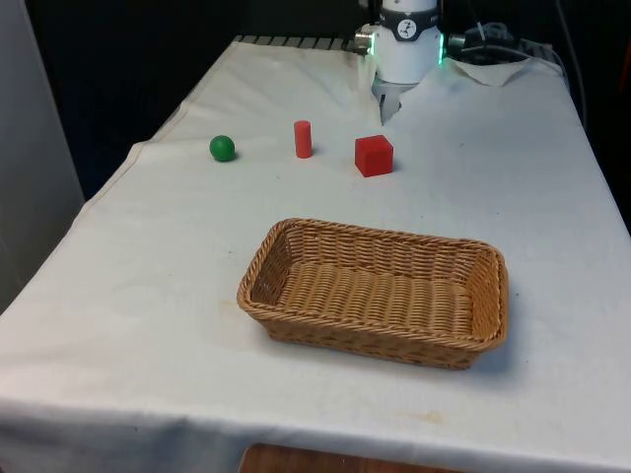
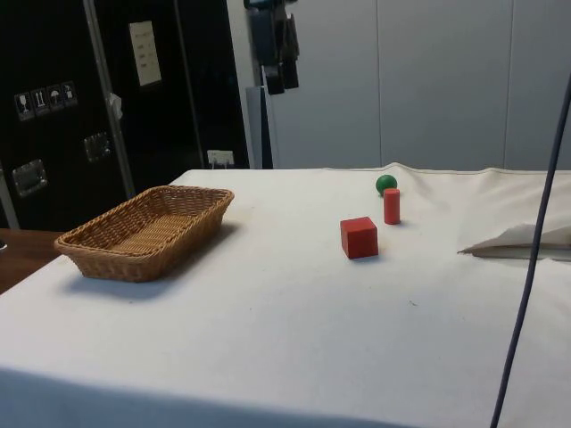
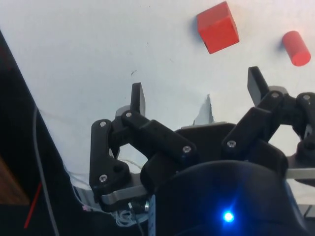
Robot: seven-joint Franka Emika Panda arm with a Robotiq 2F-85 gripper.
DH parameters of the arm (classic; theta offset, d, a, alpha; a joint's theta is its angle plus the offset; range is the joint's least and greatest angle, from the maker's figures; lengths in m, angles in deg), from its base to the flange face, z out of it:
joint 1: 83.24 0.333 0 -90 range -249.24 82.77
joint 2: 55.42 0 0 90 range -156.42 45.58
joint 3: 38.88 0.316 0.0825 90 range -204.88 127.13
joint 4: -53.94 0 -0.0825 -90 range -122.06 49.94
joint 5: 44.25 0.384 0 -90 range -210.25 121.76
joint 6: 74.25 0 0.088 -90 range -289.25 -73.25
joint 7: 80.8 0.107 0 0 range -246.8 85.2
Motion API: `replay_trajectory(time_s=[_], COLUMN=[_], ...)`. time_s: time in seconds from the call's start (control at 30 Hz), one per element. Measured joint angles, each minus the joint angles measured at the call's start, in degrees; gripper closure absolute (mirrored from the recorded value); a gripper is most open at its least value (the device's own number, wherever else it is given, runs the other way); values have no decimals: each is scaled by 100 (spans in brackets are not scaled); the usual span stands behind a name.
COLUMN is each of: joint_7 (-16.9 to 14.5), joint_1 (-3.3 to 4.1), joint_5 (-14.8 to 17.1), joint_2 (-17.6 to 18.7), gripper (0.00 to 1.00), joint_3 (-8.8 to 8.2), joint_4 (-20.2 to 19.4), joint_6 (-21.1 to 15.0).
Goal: Pick up the object to the left of the cylinder and place it into the basket.
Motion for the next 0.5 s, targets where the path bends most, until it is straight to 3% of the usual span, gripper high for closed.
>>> replay_trajectory(time_s=[0.5], joint_7=[-424], joint_1=[-97], joint_5=[-6], joint_2=[-178], gripper=[0], joint_3=[0], joint_4=[-625], joint_6=[-613])
